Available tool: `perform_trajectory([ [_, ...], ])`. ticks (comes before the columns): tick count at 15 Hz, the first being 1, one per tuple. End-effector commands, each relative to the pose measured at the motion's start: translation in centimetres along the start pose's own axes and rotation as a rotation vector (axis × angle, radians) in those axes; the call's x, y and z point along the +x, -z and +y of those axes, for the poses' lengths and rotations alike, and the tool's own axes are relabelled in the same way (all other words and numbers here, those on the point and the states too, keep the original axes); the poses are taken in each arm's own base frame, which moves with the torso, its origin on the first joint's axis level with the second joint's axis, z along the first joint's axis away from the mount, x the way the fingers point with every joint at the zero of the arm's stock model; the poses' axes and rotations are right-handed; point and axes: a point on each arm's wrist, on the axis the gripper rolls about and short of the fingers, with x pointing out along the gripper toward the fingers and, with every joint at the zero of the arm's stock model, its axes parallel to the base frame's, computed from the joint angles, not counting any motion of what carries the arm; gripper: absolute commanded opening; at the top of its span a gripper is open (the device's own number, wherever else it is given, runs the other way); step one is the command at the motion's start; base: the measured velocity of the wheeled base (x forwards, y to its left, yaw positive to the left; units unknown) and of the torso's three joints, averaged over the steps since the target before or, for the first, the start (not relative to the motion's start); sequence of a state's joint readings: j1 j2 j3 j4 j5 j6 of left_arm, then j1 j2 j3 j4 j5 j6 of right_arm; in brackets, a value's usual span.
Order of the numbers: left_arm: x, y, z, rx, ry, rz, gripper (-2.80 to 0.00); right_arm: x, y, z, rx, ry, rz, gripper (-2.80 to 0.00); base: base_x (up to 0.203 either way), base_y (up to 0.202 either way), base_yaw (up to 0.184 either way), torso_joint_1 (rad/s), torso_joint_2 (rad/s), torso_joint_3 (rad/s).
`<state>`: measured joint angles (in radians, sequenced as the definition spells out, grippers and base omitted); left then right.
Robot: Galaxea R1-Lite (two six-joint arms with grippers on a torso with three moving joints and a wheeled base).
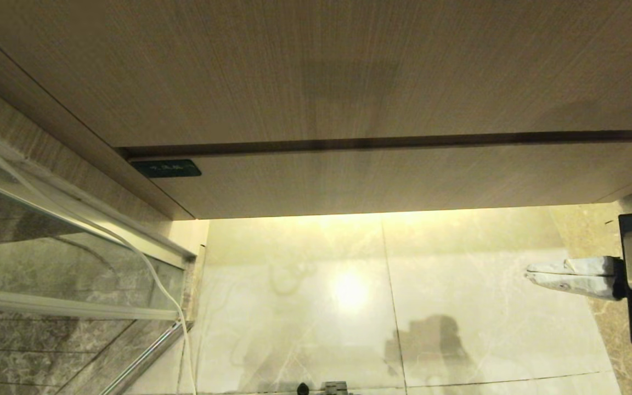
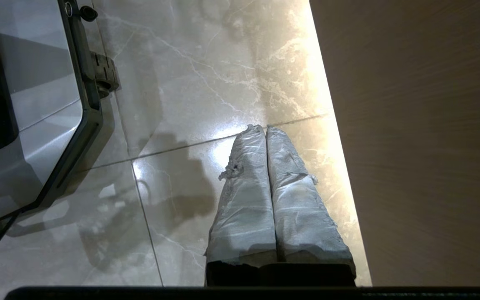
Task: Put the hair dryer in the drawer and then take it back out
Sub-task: Pull open the drawer
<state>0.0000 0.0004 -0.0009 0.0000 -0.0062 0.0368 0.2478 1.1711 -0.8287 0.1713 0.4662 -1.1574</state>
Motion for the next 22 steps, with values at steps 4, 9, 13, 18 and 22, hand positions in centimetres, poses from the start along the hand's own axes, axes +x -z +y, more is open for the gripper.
perform_trajectory([
  [4,0.0,0.0,0.0,0.000,0.000,-0.001,-2.80,2.0,0.7,-0.5,0.002,-0.013,0.002,-2.80,0.000,0.000,0.000,0.000,0.00,0.000],
  [9,0.0,0.0,0.0,0.000,0.000,-0.001,-2.80,1.5,1.0,0.1,0.019,-0.001,0.013,-2.80,0.000,0.000,0.000,0.000,0.00,0.000],
  [13,0.0,0.0,0.0,0.000,0.000,-0.001,-2.80,0.3,0.9,0.4,0.012,0.049,0.027,-2.80,0.000,0.000,0.000,0.000,0.00,0.000],
  [18,0.0,0.0,0.0,-0.001,0.000,0.000,-2.80,-0.5,0.6,0.5,-0.045,0.162,-0.014,-2.80,0.000,0.000,0.000,0.000,0.00,0.000],
  [22,0.0,0.0,0.0,0.000,0.000,-0.001,-2.80,-1.7,0.2,0.6,-0.060,0.223,-0.026,-2.80,0.000,0.000,0.000,0.000,0.00,0.000],
])
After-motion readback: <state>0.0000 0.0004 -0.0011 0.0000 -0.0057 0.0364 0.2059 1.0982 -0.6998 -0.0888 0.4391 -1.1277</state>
